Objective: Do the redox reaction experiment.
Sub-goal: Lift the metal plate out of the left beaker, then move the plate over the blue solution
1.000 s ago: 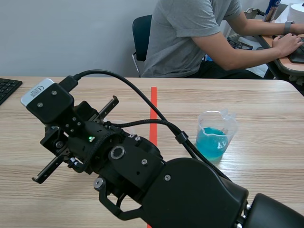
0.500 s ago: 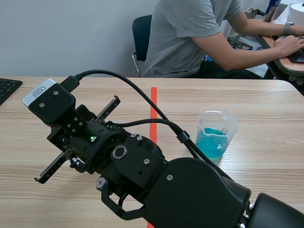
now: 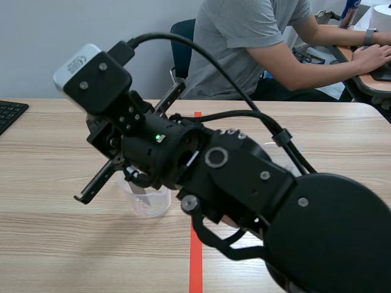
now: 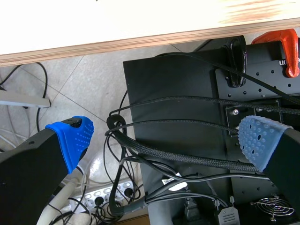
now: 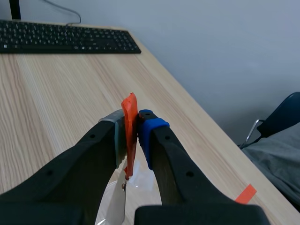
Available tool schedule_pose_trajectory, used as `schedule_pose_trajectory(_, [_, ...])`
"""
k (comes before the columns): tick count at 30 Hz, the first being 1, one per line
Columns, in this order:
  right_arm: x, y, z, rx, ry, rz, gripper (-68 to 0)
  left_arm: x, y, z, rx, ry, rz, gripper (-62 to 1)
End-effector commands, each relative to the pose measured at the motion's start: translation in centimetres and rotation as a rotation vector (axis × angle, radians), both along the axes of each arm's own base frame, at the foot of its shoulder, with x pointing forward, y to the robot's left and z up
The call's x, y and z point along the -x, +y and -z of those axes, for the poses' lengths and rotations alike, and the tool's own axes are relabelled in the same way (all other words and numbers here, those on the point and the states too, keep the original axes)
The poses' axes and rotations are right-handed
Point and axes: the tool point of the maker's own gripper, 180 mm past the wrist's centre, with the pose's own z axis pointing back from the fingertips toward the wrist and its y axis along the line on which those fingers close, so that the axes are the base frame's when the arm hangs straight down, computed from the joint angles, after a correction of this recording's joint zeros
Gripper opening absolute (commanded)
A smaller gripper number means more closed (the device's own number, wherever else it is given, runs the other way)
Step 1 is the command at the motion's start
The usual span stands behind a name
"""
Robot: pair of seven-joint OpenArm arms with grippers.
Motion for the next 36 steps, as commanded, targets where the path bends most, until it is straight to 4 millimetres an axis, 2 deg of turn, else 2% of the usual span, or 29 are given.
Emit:
schedule_pose_trajectory(1, [-0.1, -0.5, -1.5, -0.033, -0.014, -0.009, -66.2, -0.1, -0.3, -0.4, 0.008, -0.015, -0.006, 1.4])
schedule_pose_trajectory(11, [0.4, -4.0, -5.8, -0.093, 0.003, -0.086, -66.2, -0.1, -0.3, -0.4, 0.009, -0.014, -0.005, 1.4])
schedule_pose_trajectory(19, [0.4, -7.3, -6.9, -0.089, 0.028, -0.143, -66.2, 0.0, -0.3, -0.3, 0.007, -0.006, -0.001, 1.4])
schedule_pose_trajectory(20, [0.3, -7.8, -7.0, -0.085, 0.030, -0.143, -66.2, 0.0, -0.3, -0.3, 0.007, -0.006, -0.001, -1.2])
schedule_pose_trajectory(23, [0.1, -9.4, -7.0, -0.067, 0.036, -0.150, -66.2, 0.1, -0.3, -0.2, 0.006, 0.000, -0.001, -18.8])
schedule_pose_trajectory(25, [0.0, -10.4, -7.0, -0.055, 0.040, -0.158, -66.2, 0.2, -0.3, -0.2, 0.007, 0.004, -0.004, -27.7])
schedule_pose_trajectory(32, [0.1, -14.0, -8.0, -0.034, 0.049, -0.191, -66.2, 0.2, -0.3, -0.1, 0.007, 0.011, -0.007, -44.3])
schedule_pose_trajectory(36, [-0.1, -16.0, -8.9, -0.010, 0.046, -0.190, -66.2, 0.3, -0.3, 0.0, 0.006, 0.016, -0.006, -56.4])
